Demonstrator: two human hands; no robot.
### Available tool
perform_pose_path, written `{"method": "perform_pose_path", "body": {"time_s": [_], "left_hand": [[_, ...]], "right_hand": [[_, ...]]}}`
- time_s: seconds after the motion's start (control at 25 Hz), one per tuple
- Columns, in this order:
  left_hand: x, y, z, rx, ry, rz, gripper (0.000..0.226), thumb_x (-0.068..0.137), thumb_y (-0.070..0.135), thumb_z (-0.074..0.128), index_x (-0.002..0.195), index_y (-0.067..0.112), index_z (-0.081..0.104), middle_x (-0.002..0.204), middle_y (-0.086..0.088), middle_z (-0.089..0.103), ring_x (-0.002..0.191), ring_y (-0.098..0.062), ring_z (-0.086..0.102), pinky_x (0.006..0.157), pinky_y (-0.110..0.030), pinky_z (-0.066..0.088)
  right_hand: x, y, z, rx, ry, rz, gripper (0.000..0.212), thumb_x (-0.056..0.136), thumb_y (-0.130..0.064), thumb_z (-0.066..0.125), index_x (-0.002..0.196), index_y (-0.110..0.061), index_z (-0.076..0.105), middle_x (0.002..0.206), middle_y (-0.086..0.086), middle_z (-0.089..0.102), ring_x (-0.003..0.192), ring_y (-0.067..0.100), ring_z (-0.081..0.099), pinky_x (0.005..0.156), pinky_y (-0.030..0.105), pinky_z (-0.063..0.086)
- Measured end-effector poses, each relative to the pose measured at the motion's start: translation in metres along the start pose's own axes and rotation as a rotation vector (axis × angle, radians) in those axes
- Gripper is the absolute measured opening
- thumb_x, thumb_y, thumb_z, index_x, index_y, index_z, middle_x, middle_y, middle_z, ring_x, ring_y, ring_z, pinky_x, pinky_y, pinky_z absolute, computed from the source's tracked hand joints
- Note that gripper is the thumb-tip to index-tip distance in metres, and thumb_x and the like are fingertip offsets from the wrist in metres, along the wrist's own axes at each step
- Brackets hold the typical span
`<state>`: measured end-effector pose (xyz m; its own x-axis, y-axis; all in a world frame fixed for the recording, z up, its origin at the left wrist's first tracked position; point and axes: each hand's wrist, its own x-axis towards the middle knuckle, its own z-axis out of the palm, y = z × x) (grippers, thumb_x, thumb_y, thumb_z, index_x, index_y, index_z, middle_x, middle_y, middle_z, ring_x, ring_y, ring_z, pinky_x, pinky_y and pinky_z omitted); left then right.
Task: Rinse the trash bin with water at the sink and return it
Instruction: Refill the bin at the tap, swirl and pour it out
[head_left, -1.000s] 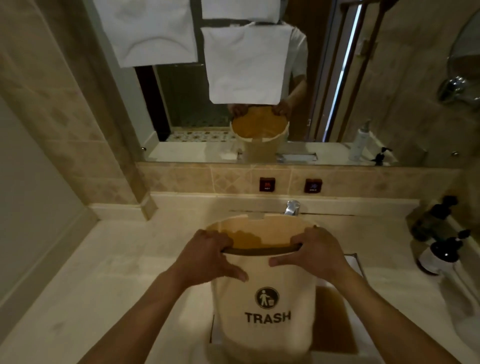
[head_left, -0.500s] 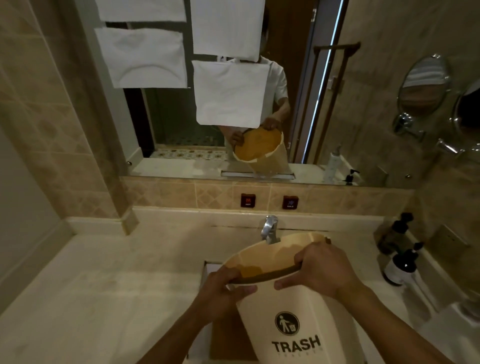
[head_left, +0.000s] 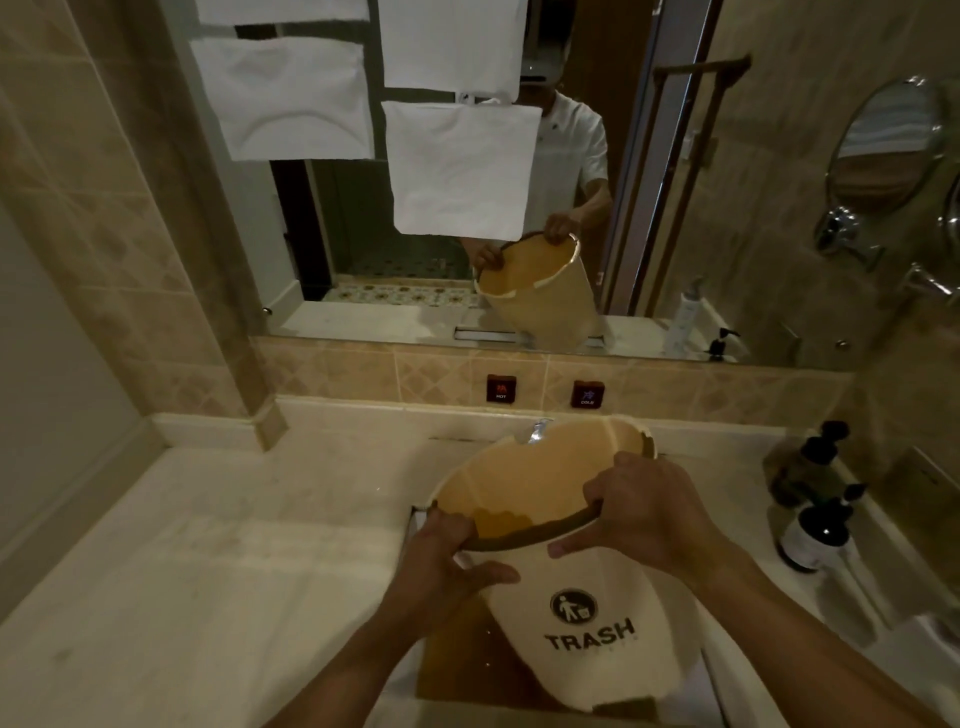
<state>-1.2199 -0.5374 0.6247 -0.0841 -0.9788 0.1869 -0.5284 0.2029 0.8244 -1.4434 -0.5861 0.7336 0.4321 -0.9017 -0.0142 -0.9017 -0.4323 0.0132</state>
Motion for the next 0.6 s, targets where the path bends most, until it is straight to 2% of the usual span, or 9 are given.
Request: {"method": "perform_pose_path", "body": {"time_s": [0.04,0.12,0.2,0.28,0.36,0.48,0.6], "left_hand": [[0.002,-0.004,0.007,-0.008,-0.001,-0.005,0.034,0.061,0.062,0.079,0.087,0.067,0.057,0.098,0.035,0.058,0.1,0.006,0.052,0.079,-0.008,0.042],[0.001,-0.01,0.024,-0.09,-0.029,-0.065,0.041,0.059,0.067,0.077,0.096,0.057,0.061,0.108,0.025,0.059,0.105,0.003,0.055,0.085,-0.016,0.049],[-0.005,-0.014,0.037,-0.198,-0.035,-0.17,0.044,0.064,0.059,0.08,0.103,0.043,0.065,0.111,0.018,0.062,0.105,-0.001,0.058,0.085,-0.025,0.054],[-0.015,-0.015,0.04,-0.252,0.012,-0.234,0.039,0.068,0.051,0.08,0.101,0.037,0.065,0.107,0.015,0.064,0.101,-0.003,0.06,0.082,-0.027,0.055],[-0.018,-0.021,0.038,-0.268,0.089,-0.26,0.04,0.066,0.053,0.078,0.098,0.031,0.065,0.103,0.01,0.065,0.097,-0.005,0.062,0.08,-0.03,0.056],[-0.014,-0.025,0.042,-0.294,0.103,-0.252,0.046,0.066,0.06,0.074,0.101,0.031,0.064,0.102,0.007,0.065,0.097,-0.009,0.062,0.079,-0.031,0.056],[-0.009,-0.012,0.07,-0.385,-0.013,-0.32,0.031,0.079,0.046,0.074,0.103,0.031,0.06,0.104,0.005,0.064,0.097,-0.011,0.062,0.079,-0.024,0.054]], "right_hand": [[-0.002,0.002,-0.002,-0.04,-0.004,-0.004,0.071,0.052,-0.093,0.042,0.074,-0.03,0.066,0.078,-0.009,0.06,0.079,0.009,0.051,0.074,0.032,0.046],[0.0,0.004,-0.006,-0.099,-0.02,-0.014,0.067,0.055,-0.092,0.046,0.075,-0.031,0.067,0.077,-0.009,0.061,0.079,0.01,0.052,0.074,0.033,0.044],[0.005,0.001,-0.013,-0.129,-0.05,-0.032,0.063,0.056,-0.091,0.048,0.068,-0.03,0.061,0.073,-0.01,0.056,0.078,0.01,0.051,0.071,0.033,0.04],[0.012,-0.008,-0.017,-0.171,-0.075,-0.098,0.059,0.058,-0.09,0.049,0.059,-0.031,0.048,0.067,-0.012,0.047,0.078,0.01,0.046,0.07,0.032,0.032],[0.019,-0.016,-0.021,-0.182,-0.092,-0.147,0.059,0.058,-0.09,0.048,0.057,-0.031,0.044,0.066,-0.012,0.045,0.08,0.01,0.045,0.07,0.032,0.03],[0.024,-0.02,-0.03,-0.214,-0.106,-0.155,0.057,0.062,-0.087,0.05,0.066,-0.03,0.055,0.069,-0.011,0.05,0.081,0.012,0.05,0.07,0.033,0.03],[0.022,-0.013,-0.039,-0.303,-0.139,-0.125,0.056,0.065,-0.082,0.056,0.08,-0.028,0.062,0.076,-0.008,0.052,0.083,0.013,0.052,0.076,0.035,0.033]]}}
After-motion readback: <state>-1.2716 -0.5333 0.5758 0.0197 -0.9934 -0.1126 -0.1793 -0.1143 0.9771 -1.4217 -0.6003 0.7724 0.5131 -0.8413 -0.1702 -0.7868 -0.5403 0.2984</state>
